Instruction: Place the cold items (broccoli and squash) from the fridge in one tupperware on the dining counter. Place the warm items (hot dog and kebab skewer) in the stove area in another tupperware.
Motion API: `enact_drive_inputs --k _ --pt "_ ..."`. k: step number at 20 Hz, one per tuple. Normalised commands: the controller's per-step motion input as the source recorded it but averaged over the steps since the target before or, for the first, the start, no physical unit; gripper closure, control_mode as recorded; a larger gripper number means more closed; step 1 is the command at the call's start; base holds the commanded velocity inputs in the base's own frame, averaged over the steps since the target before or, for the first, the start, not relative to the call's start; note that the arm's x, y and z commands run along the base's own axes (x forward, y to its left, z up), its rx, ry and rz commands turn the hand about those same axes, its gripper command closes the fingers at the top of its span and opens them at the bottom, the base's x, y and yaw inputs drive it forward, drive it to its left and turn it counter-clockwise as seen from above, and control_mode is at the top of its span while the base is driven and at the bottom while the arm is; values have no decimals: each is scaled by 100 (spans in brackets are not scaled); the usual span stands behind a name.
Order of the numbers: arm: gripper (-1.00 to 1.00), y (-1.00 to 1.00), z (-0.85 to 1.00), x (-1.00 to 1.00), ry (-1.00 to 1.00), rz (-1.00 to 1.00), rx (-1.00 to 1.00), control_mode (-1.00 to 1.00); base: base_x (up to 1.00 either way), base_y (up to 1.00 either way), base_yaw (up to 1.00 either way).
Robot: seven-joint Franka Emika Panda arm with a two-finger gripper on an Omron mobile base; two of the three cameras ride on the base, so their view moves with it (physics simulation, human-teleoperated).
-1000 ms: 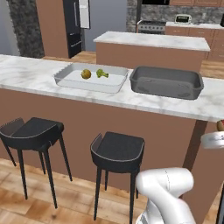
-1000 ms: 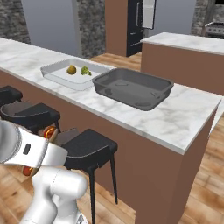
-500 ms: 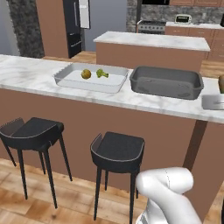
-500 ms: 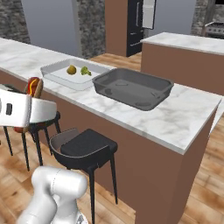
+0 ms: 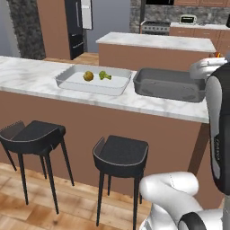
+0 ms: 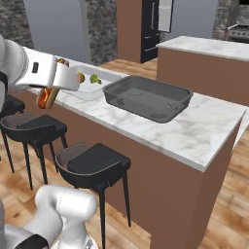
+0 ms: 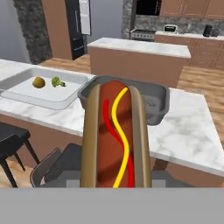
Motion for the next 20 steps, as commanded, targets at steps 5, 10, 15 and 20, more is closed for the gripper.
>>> enact_drive_inputs --k 5,10,15,20 --pt "100 -17 -13 92 32 11 -13 -100 0 0 0" --pt "100 -17 -40 82 41 10 -17 -100 0 0 0" --pt "100 -38 -26 82 35 6 -1 -100 0 0 0" --pt "100 -30 -38 92 6 16 0 -100 0 0 0"
